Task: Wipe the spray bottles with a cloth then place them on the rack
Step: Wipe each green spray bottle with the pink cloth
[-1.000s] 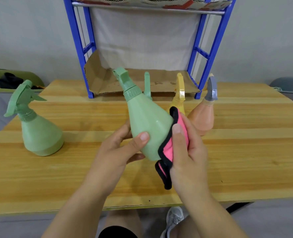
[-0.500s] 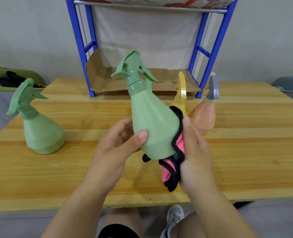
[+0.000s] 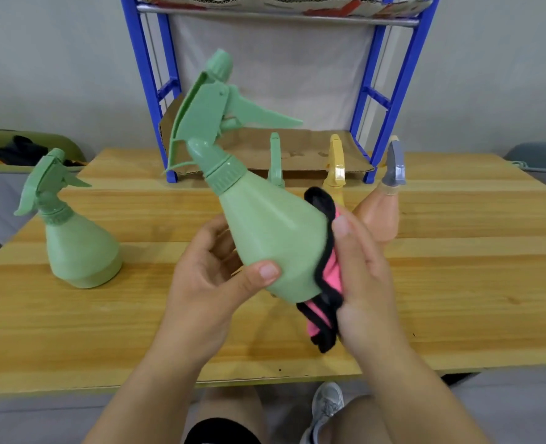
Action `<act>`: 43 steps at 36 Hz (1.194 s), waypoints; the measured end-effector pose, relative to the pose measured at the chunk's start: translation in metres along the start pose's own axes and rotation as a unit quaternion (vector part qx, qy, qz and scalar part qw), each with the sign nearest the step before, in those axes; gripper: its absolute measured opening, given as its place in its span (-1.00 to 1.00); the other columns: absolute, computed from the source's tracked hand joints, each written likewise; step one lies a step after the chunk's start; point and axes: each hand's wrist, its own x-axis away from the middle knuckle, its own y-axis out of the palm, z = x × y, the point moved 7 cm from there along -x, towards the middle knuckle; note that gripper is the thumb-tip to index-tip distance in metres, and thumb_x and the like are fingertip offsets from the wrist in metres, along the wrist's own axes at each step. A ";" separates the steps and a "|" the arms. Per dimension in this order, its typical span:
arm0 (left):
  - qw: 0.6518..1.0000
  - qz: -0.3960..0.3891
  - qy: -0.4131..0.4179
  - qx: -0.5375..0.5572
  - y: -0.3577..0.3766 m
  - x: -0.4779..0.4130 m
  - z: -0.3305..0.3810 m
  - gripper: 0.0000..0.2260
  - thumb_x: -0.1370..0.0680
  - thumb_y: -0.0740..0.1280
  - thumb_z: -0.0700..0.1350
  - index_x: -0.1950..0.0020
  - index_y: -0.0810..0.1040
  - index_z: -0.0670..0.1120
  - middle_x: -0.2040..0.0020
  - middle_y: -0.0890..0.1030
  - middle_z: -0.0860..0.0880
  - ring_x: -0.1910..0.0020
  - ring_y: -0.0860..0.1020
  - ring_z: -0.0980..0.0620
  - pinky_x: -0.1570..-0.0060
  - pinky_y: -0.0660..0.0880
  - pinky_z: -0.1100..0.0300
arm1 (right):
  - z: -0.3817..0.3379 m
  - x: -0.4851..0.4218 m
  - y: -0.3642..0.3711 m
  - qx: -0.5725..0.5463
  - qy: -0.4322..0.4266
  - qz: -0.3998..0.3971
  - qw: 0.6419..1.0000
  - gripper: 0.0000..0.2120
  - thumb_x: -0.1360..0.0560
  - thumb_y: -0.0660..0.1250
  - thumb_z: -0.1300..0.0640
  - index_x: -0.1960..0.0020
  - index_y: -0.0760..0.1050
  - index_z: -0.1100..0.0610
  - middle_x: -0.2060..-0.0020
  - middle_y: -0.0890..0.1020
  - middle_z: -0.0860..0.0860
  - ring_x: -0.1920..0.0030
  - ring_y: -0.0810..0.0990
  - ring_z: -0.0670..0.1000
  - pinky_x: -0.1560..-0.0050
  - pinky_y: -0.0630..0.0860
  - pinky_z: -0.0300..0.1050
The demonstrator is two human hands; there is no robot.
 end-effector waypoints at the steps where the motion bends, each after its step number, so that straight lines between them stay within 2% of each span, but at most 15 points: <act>1: 1.000 -0.002 -0.001 0.001 0.000 0.000 0.001 -0.22 -0.03 0.65 0.11 -0.16 0.48 -0.06 -0.02 0.68 -0.02 -0.03 0.64 0.00 0.14 0.57 0.22 | 0.004 -0.001 -0.001 -0.038 0.038 -0.015 0.998 -0.63 -0.51 0.24 -0.15 -0.19 0.56 0.02 -0.04 0.68 0.01 -0.06 0.66 0.00 0.00 0.62 -0.11; 3: 1.000 -0.013 -0.009 -0.005 0.001 0.000 0.001 -0.24 -0.04 0.64 0.12 -0.15 0.47 -0.07 -0.01 0.69 -0.03 -0.01 0.65 0.01 0.15 0.57 0.23 | 0.005 -0.003 -0.004 -0.051 0.047 -0.022 0.997 -0.67 -0.50 0.24 -0.13 -0.11 0.61 0.03 0.01 0.70 0.07 -0.03 0.68 0.07 0.02 0.64 -0.04; 6: 0.999 -0.034 -0.022 -0.026 0.007 0.001 0.000 -0.37 -0.18 0.58 0.16 -0.19 0.55 0.01 -0.12 0.65 -0.08 -0.10 0.61 -0.05 0.08 0.56 0.21 | 0.002 -0.001 -0.009 -0.020 -0.010 0.023 0.999 -0.62 -0.49 0.22 -0.07 -0.18 0.57 0.09 0.01 0.69 0.01 -0.01 0.67 -0.03 0.12 0.59 -0.22; 9: 0.997 -0.055 -0.027 -0.039 0.015 0.003 -0.003 -0.44 -0.28 0.51 0.18 -0.23 0.55 0.05 -0.17 0.63 -0.04 -0.10 0.61 -0.04 0.06 0.55 0.20 | -0.002 0.005 -0.009 0.068 -0.095 0.068 0.991 -0.56 -0.51 0.25 -0.13 -0.32 0.48 0.04 -0.13 0.63 -0.16 -0.17 0.58 -0.16 -0.06 0.54 -0.27; 13: 0.998 -0.037 -0.023 -0.054 0.012 0.003 -0.006 -0.50 -0.19 0.58 0.12 -0.09 0.61 0.09 -0.09 0.67 0.02 -0.06 0.63 -0.01 0.10 0.56 0.24 | 0.001 0.012 -0.006 0.165 -0.150 0.074 0.972 -0.37 -0.49 0.19 -0.29 -0.43 0.35 0.04 -0.27 0.50 -0.20 -0.33 0.45 -0.07 -0.27 0.44 -0.11; 15: 0.998 -0.022 -0.005 -0.058 0.008 0.003 -0.003 -0.52 -0.20 0.57 0.05 -0.09 0.61 0.08 -0.08 0.67 0.04 -0.05 0.63 0.02 0.11 0.56 0.27 | -0.001 0.008 -0.006 0.135 -0.130 0.059 0.981 -0.49 -0.52 0.22 -0.20 -0.40 0.38 -0.01 -0.23 0.54 -0.21 -0.29 0.48 -0.12 -0.21 0.48 -0.17; 18: 0.999 -0.022 0.008 -0.038 0.005 0.002 0.000 -0.35 -0.15 0.61 0.10 -0.19 0.54 -0.02 -0.10 0.66 0.00 -0.05 0.63 0.01 0.11 0.56 0.24 | 0.000 -0.002 -0.006 0.021 -0.025 0.012 0.999 -0.67 -0.53 0.25 -0.11 -0.24 0.51 -0.04 -0.08 0.65 -0.16 -0.10 0.62 -0.16 0.02 0.55 -0.30; 21: 1.000 -0.019 -0.015 0.004 0.000 0.001 -0.005 -0.23 -0.08 0.64 0.08 -0.19 0.45 -0.08 -0.05 0.68 -0.02 -0.01 0.65 0.03 0.15 0.57 0.24 | 0.014 -0.006 -0.006 -0.073 0.092 -0.021 0.993 -0.58 -0.42 0.26 -0.12 -0.15 0.59 0.09 -0.01 0.70 0.09 -0.04 0.68 0.08 -0.04 0.61 0.01; 23: 0.999 -0.023 -0.024 -0.010 0.001 0.001 -0.006 -0.28 -0.11 0.62 0.11 -0.18 0.48 -0.09 -0.07 0.67 -0.06 -0.03 0.64 0.01 0.13 0.57 0.25 | 0.015 -0.006 -0.008 -0.066 0.087 -0.006 0.994 -0.59 -0.42 0.25 -0.11 -0.12 0.61 0.12 0.01 0.70 0.13 -0.02 0.68 0.13 -0.03 0.61 0.07; 26: 0.996 -0.039 -0.024 -0.081 0.006 0.002 -0.007 -0.39 -0.23 0.54 0.12 -0.23 0.52 -0.01 -0.13 0.65 -0.02 -0.09 0.62 0.02 0.07 0.55 0.25 | 0.011 -0.001 -0.012 -0.018 0.016 0.054 0.998 -0.60 -0.45 0.26 -0.10 -0.17 0.58 0.10 0.01 0.70 0.01 0.00 0.67 -0.05 0.12 0.59 -0.24; 28: 0.988 -0.043 -0.023 -0.146 0.009 0.004 -0.009 -0.45 -0.26 0.46 0.13 -0.23 0.52 0.08 -0.13 0.64 0.08 -0.09 0.60 0.09 0.06 0.55 0.23 | 0.005 0.004 -0.011 0.067 -0.060 0.079 0.993 -0.55 -0.51 0.27 -0.17 -0.30 0.50 0.04 -0.11 0.64 -0.13 -0.13 0.60 -0.17 -0.01 0.53 -0.32; 31: 0.987 -0.023 -0.020 -0.156 0.009 0.003 -0.011 -0.40 -0.17 0.48 0.13 -0.19 0.52 0.08 -0.10 0.65 0.08 -0.08 0.61 0.09 0.08 0.56 0.23 | 0.002 0.009 -0.008 0.175 -0.131 0.068 0.973 -0.38 -0.48 0.22 -0.29 -0.42 0.36 0.02 -0.27 0.51 -0.18 -0.32 0.46 -0.10 -0.25 0.45 -0.15; 36: 0.996 -0.012 0.005 -0.085 0.002 0.002 -0.004 -0.28 -0.01 0.63 0.06 -0.14 0.57 0.00 -0.01 0.69 0.04 0.02 0.65 0.10 0.17 0.56 0.29 | -0.003 0.000 -0.005 0.062 -0.066 0.008 0.996 -0.59 -0.49 0.28 -0.12 -0.31 0.46 -0.03 -0.14 0.61 -0.19 -0.17 0.57 -0.18 -0.05 0.53 -0.31; 40: 0.999 -0.027 0.003 -0.016 -0.001 0.000 -0.003 -0.19 -0.03 0.66 0.03 -0.23 0.46 -0.03 -0.08 0.67 0.00 -0.03 0.64 0.05 0.11 0.57 0.22 | 0.008 -0.007 -0.005 -0.062 0.079 -0.045 0.994 -0.65 -0.48 0.25 -0.14 -0.10 0.61 0.04 0.01 0.71 0.04 -0.03 0.68 0.03 0.00 0.63 -0.09; 43: 1.000 -0.017 -0.003 -0.007 -0.002 0.000 -0.007 -0.26 -0.06 0.66 0.03 -0.17 0.49 -0.06 -0.08 0.67 -0.02 -0.04 0.64 0.04 0.09 0.57 0.22 | 0.011 -0.007 -0.007 -0.060 0.080 -0.022 0.995 -0.62 -0.44 0.23 -0.10 -0.07 0.63 0.10 0.02 0.70 0.10 -0.03 0.68 0.11 -0.05 0.62 0.03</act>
